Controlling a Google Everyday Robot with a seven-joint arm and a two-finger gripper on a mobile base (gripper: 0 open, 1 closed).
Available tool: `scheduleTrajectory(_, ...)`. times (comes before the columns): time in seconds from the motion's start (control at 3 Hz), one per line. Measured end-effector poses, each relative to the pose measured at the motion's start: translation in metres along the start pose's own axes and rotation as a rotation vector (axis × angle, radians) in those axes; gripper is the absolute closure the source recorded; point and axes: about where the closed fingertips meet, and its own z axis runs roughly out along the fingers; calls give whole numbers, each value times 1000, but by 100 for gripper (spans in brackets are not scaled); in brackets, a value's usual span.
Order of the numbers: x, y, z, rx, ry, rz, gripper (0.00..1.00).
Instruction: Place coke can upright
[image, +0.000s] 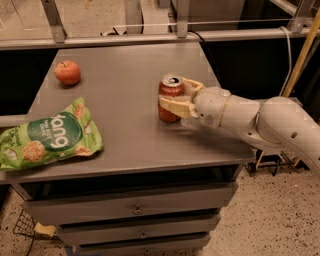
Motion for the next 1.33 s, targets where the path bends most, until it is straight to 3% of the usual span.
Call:
scheduleTrajectory(0.33,-1,1,2,-4,0,-1,51)
scheduleTrajectory(0.67,-2,4,4,-9,-1,-2,20)
scheduleTrajectory(1.0,-2,5,5,-12,-1,-3,0)
scheduleTrajectory(1.33,-9,-6,-4,-14,35,-40,0)
